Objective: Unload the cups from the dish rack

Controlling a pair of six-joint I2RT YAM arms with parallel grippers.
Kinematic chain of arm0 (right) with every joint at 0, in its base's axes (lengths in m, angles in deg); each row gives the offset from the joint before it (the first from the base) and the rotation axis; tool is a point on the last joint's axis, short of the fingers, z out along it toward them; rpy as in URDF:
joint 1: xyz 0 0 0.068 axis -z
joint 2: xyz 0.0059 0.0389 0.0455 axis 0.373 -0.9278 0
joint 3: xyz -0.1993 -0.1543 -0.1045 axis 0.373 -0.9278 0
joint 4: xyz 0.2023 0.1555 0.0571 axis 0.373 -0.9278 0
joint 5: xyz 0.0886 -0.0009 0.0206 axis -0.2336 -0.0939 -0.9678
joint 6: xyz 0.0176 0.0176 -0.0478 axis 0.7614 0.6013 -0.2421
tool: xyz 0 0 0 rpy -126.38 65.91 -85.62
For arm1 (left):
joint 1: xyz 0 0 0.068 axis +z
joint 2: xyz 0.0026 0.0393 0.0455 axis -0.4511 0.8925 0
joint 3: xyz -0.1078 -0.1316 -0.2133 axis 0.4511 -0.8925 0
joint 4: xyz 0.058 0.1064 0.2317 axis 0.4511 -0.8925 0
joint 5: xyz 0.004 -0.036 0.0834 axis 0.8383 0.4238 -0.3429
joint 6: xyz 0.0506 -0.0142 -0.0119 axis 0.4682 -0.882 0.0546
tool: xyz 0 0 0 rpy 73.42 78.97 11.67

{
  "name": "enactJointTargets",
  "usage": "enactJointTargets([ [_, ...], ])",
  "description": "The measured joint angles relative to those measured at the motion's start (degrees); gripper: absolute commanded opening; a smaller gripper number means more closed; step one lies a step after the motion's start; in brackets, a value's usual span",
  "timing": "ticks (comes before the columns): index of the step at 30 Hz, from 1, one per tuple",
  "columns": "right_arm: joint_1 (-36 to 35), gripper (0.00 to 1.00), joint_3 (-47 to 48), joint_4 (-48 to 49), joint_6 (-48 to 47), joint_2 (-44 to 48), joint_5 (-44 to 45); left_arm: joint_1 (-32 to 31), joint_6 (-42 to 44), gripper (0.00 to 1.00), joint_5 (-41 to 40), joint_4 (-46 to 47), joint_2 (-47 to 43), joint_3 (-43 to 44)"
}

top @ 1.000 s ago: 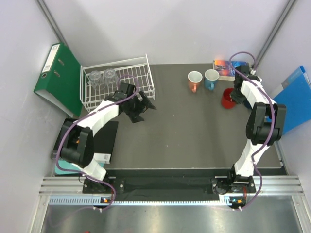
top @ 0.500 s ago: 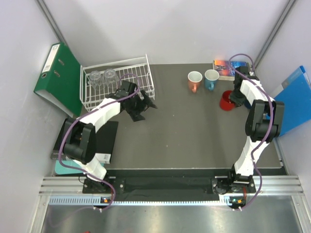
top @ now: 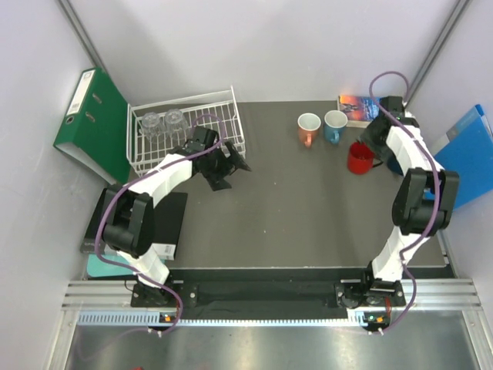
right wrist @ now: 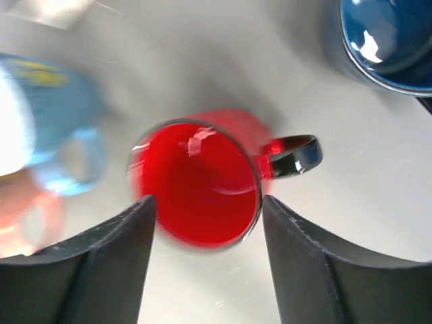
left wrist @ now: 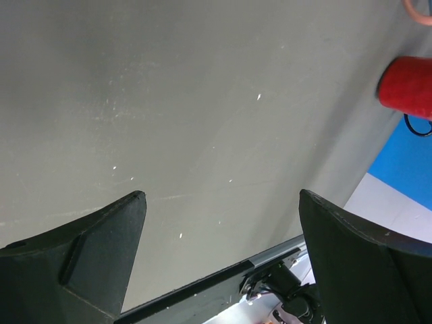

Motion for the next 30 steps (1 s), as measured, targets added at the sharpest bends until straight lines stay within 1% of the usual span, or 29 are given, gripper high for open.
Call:
enactJointTargets([
  [4, -0.1, 0.73, 1.5, 1.6, 0.7, 5.7, -3.0, 0.0, 0.6, 0.99, 0.1, 0.7, 0.0, 0.4],
  [9, -0.9, 0.73, 4.7, 3.4, 0.8, 9.5, -4.8, 0.0, 1.2, 0.99, 0.1, 0.8, 0.0, 1.0],
  [14, -2.3, 0.72, 4.1, 3.9, 0.8, 12.5, -7.5, 0.0, 1.5, 0.99, -0.2, 0.7, 0.0, 1.1],
  [16, -3.4, 0.71, 1.9, 6.6, 0.6, 14.6, -10.3, 0.0, 1.9, 0.99, -1.3, 0.3, 0.0, 1.5],
  [19, -7.6, 0.71, -3.8, 12.5, -0.9, 19.6, -15.5, -0.1, 4.2, 0.99, -6.8, -2.3, -0.3, 4.5],
  [23, -17.7, 0.71, -11.3, 21.0, -3.9, 27.1, -20.2, -0.3, 8.8, 0.99, -20.8, -6.9, -0.5, 14.3],
  [24, -20.6, 0.71, -13.7, 23.6, -4.7, 29.4, -21.5, -0.2, 10.0, 0.99, -25.7, -8.2, -0.5, 17.9],
  [25, -22.3, 0.71, -14.9, 24.5, -5.0, 30.9, -22.2, 0.0, 10.8, 0.99, -28.4, -8.8, -0.5, 20.1],
  [26, -23.7, 0.71, -16.0, 25.7, -5.5, 32.3, -22.9, 0.3, 11.9, 0.99, -32.0, -9.9, -0.3, 23.3],
  [30, -25.2, 0.71, -17.2, 28.2, -7.4, 35.5, -23.7, 2.8, 14.1, 0.99, -39.6, -11.8, 2.0, 31.4],
])
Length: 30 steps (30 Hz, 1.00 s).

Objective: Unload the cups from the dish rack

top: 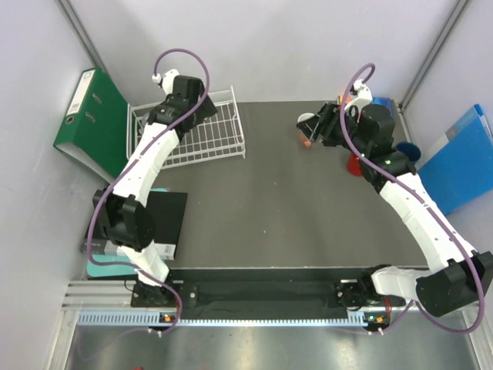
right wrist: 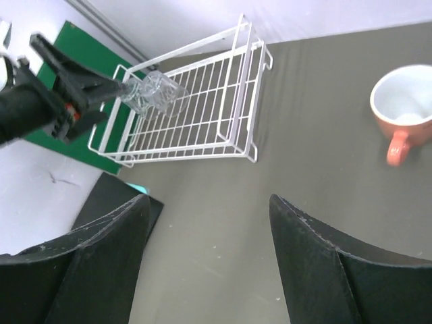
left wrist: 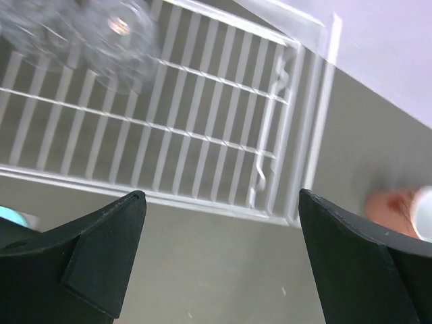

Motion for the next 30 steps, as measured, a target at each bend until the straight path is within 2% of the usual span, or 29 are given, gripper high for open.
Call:
enactJointTargets([
  [5, -2.2, 0.71, 1.3, -3.5, -5.9, -0.1, 2.8, 2.6, 0.6, 0.99, -2.6, -1.7, 3.7, 1.3],
  [11, -6.8, 0.76, 2.8, -9.9, -18.4, -0.8, 24.5, 1.9, -0.5, 0.99, 0.6, -1.1, 3.1, -7.8],
  [14, -7.4, 0.71, 0.2, -9.7, -23.9, -0.6, 34.3, 1.5, -0.7, 0.99, 2.2, -1.0, 2.7, -11.6],
  [17, -6.6, 0.68, -0.8, -11.5, -26.2, -1.9, 40.3, 1.0, -1.0, 0.99, 3.8, -0.9, 2.3, -13.2],
  [22, -3.2, 0.62, 2.0, -17.1, -24.5, -10.3, 43.3, -0.6, -2.4, 0.99, 5.7, -0.1, 0.8, -13.9],
  [30, 2.6, 0.63, 2.4, -24.0, -21.3, -18.3, 41.9, -3.1, -4.1, 0.99, 10.0, 1.0, 0.0, -17.2],
])
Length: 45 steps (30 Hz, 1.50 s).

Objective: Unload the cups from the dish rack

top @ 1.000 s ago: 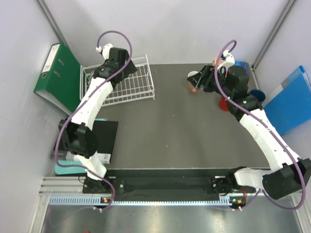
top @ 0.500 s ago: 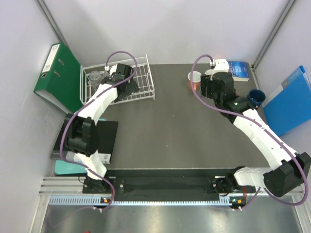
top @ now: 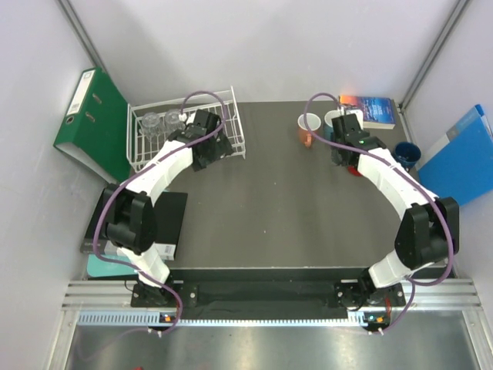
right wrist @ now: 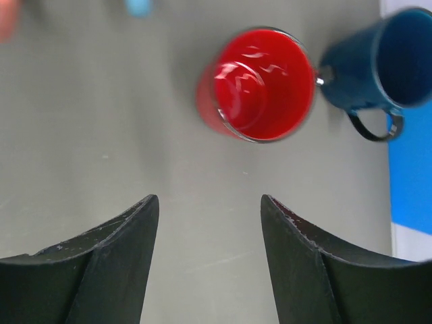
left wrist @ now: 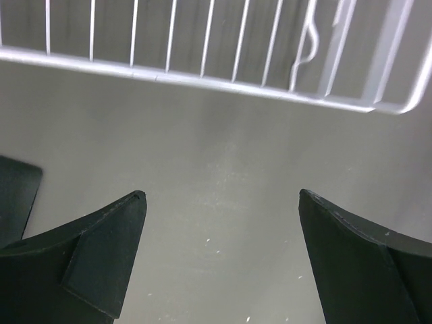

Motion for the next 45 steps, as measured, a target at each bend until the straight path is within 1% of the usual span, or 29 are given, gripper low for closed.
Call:
enactJointTargets([
  [4, 2.2, 0.64, 0.7, -1.6, 0.0, -0.1, -0.1, -0.1, -0.3, 0.99, 0.9, 0.2, -0.7, -3.0],
  [8, 4.3, 0.64, 1.5, -0.9, 0.5, -0.7, -1.2, -0.1, -0.5, 0.99, 1.4, 0.6, -1.1, -3.8],
  [10, 5.4, 0.63, 2.0, -0.9, 0.6, -2.2, -1.7, -0.2, -0.6, 0.99, 1.6, 0.9, -1.1, -3.8],
  [15, 8.2, 0.61, 4.8, 0.1, 1.0, -9.8, -3.5, -0.7, -0.6, 0.99, 1.8, 1.3, -1.1, -3.9],
  [20, 8.8, 0.59, 5.6, -0.6, 1.1, -13.6, -4.3, -1.0, -0.5, 0.99, 1.8, 1.6, -1.7, -4.7],
  [27, 9.1, 0.54, 10.1, -0.5, 1.9, -16.7, -5.5, -1.0, -0.5, 0.99, 1.9, 1.7, -1.8, -4.8],
  [32, 9.9, 0.54, 11.1, -1.1, 2.4, -18.3, -5.9, -1.0, -0.2, 0.99, 2.3, 1.7, -1.8, -4.8],
  [37, 10.2, 0.59, 11.2, -0.9, 3.2, -18.1, -6.2, -1.0, -0.1, 0.99, 2.9, 1.7, -1.8, -4.8],
  [40, 10.2, 0.65, 11.2, -0.9, 3.6, -17.0, -6.4, -1.0, -0.1, 0.99, 3.0, 1.7, -1.7, -4.8],
  [41, 10.2, 0.73, 11.2, -1.0, 3.7, -16.4, -6.4, -1.0, -0.1, 0.99, 3.0, 1.7, -1.7, -4.8],
  [43, 10.1, 0.80, 11.2, -0.9, 4.5, -14.6, -6.6, -1.0, 0.1, 0.99, 3.0, 1.7, -1.7, -4.8],
  [44, 10.0, 0.86, 11.2, -0.8, 4.9, -13.4, -6.8, -1.0, 0.3, 0.99, 2.8, 1.7, -1.7, -4.7],
  [45, 9.7, 0.88, 11.2, -0.6, 5.3, -12.0, -7.1, -1.0, 0.5, 0.99, 2.4, 1.5, -1.7, -4.5],
])
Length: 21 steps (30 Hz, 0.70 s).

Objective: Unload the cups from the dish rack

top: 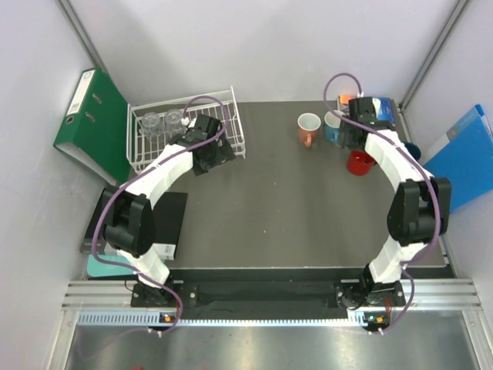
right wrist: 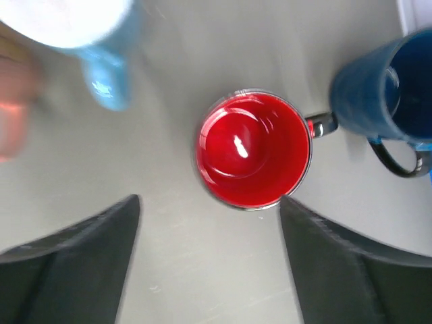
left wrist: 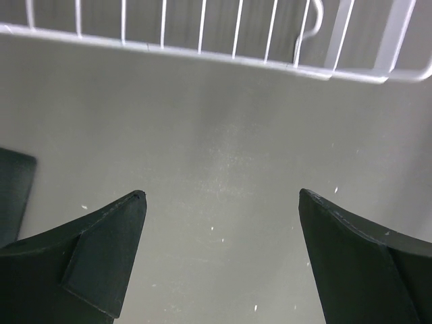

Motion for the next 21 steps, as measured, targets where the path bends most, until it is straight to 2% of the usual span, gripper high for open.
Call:
enactJointTargets([
  [4, -1.6, 0.94, 0.1, 2.6, 1.8, 7.6, -2.8, 0.0, 0.9, 0.99, -3.7, -1.6, 0.8, 4.1],
  [8, -6.2, 0.93, 2.6, 6.1, 3.6, 14.6, -7.5, 1.6, 1.4, 0.99, -6.8, -2.9, 4.4, 13.9],
  [11, -9.7, 0.93, 4.1, 9.4, 4.6, 17.9, -11.1, 5.1, 1.5, 0.99, -7.8, -2.4, 8.3, 20.8],
  [14, -13.1, 0.93, 4.0, 11.3, 4.9, 20.0, -13.3, 9.6, 2.2, 0.99, -10.0, -1.1, 11.1, 23.6],
  [18, -16.9, 0.93, 0.0, 13.5, 5.6, 22.0, -15.4, 13.9, 6.8, 0.99, -15.3, 1.4, 15.3, 25.5],
  [21, -18.8, 0.93, -4.1, 13.8, 6.3, 22.9, -16.7, 14.3, 11.0, 0.99, -17.9, 2.4, 20.1, 30.4],
])
